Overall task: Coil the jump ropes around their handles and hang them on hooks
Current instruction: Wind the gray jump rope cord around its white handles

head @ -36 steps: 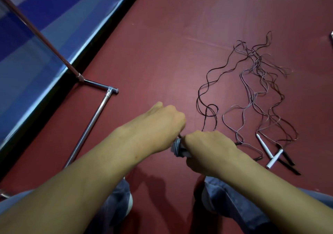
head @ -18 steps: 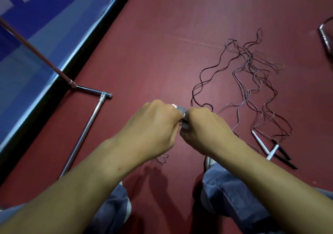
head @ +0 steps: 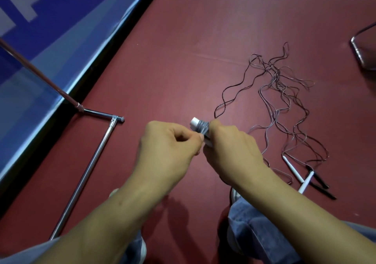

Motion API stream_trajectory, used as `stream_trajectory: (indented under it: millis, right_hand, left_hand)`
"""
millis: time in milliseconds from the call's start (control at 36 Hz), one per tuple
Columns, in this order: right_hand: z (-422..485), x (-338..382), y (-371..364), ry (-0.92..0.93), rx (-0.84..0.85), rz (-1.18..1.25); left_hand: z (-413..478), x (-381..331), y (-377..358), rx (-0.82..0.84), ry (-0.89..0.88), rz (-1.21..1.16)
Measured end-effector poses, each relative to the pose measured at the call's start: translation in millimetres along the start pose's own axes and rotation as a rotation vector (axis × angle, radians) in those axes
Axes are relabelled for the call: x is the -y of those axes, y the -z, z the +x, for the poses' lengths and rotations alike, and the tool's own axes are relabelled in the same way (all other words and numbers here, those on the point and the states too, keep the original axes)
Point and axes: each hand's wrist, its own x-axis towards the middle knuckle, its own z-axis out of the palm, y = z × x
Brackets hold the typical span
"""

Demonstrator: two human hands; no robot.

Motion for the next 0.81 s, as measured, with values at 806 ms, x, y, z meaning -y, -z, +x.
stream_trajectory:
  millis: [806]
  right_hand:
    - [5, -4, 5, 0.069, -0.063, 0.077]
  left_hand:
    - [-13, -7, 7, -0.011, -0.133, 0.167]
